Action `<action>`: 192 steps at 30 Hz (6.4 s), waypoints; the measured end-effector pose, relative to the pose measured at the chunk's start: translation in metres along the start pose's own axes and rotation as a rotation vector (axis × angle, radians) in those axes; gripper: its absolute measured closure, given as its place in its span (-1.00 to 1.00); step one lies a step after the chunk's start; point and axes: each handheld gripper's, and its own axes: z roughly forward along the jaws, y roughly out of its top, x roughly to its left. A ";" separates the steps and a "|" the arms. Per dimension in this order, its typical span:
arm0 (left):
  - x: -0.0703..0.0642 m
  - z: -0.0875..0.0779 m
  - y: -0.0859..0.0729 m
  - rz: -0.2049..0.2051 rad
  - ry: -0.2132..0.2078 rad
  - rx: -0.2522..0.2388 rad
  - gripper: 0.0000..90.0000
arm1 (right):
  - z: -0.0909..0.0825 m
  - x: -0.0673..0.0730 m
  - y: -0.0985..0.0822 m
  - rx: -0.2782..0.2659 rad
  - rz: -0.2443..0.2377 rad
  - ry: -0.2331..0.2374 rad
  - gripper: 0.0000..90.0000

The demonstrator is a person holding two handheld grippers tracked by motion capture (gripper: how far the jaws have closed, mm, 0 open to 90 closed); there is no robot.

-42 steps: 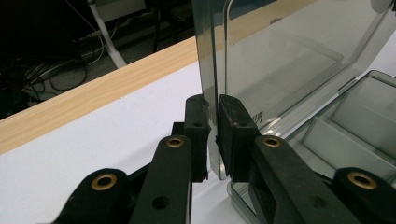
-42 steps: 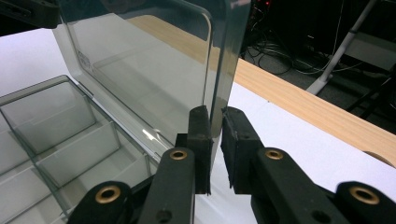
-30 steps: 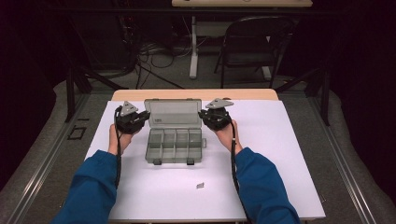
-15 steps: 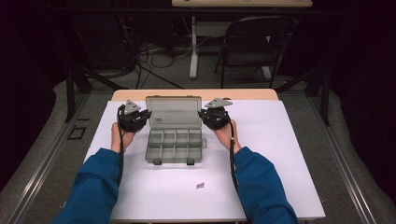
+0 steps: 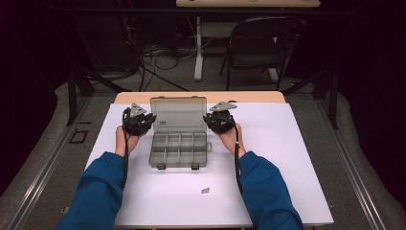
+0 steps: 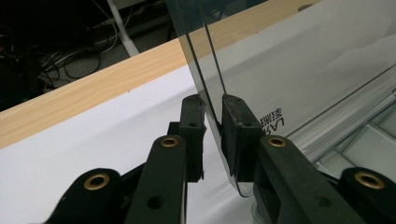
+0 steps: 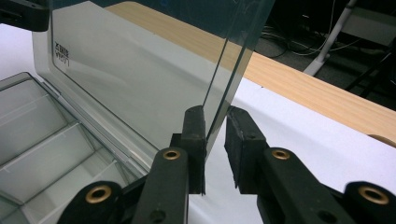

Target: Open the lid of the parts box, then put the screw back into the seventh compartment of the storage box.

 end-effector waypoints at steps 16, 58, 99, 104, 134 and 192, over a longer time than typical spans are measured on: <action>0.000 0.008 -0.004 -0.008 0.006 0.035 0.72 | 0.007 -0.001 -0.006 0.026 0.027 0.000 0.70; -0.015 -0.035 -0.007 0.023 -0.096 0.055 -0.68 | -0.039 0.005 -0.016 0.008 0.029 0.085 -0.67; -0.100 -0.101 -0.037 0.179 -0.206 0.017 -0.94 | -0.167 0.029 -0.084 -0.186 -0.105 0.119 -1.00; -0.110 -0.102 -0.039 0.205 -0.218 0.028 -0.95 | -0.178 0.031 -0.092 -0.195 -0.110 0.116 -1.00; -0.140 -0.105 -0.033 0.265 -0.292 0.081 -0.91 | -0.189 0.032 -0.099 -0.236 -0.157 0.117 -1.00; -0.226 -0.035 -0.012 0.426 -0.545 0.419 0.41 | -0.184 0.033 -0.097 -0.200 -0.196 0.162 -0.98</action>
